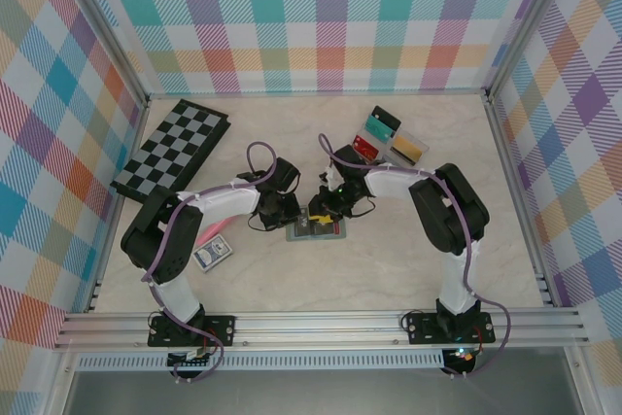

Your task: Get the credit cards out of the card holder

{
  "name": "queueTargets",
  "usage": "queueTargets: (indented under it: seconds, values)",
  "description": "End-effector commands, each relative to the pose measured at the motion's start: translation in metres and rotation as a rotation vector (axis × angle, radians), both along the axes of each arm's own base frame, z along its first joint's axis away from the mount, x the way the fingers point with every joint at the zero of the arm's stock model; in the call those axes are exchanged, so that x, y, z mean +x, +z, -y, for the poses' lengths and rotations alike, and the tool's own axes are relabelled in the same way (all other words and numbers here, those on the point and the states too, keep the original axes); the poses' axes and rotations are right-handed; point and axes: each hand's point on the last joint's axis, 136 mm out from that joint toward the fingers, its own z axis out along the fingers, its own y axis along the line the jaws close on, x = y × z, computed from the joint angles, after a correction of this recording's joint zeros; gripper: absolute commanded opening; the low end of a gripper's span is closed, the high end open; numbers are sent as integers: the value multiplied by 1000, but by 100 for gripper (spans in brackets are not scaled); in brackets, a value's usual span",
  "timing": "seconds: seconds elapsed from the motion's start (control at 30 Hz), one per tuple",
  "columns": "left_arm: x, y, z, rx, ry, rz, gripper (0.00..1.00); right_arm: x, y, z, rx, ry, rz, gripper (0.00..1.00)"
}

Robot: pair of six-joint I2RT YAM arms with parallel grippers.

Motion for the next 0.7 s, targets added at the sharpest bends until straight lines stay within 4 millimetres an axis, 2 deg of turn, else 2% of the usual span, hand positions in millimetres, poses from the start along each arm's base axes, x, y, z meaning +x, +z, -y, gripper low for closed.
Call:
queueTargets:
  seconds: [0.0,0.2,0.33,0.67]
  values:
    - [-15,-17,-13,70,8,-59,6,-3,-13,10,-118,16,13,28]
    - [-17,-21,-16,84,10,-66,6,-5,-15,13,-148,24,25,30]
    - [-17,-22,-14,75,9,-69,6,-7,-11,3,-105,47,20,30]
    - [-19,-24,-14,72,7,-75,6,-8,-4,-10,-25,60,8,21]
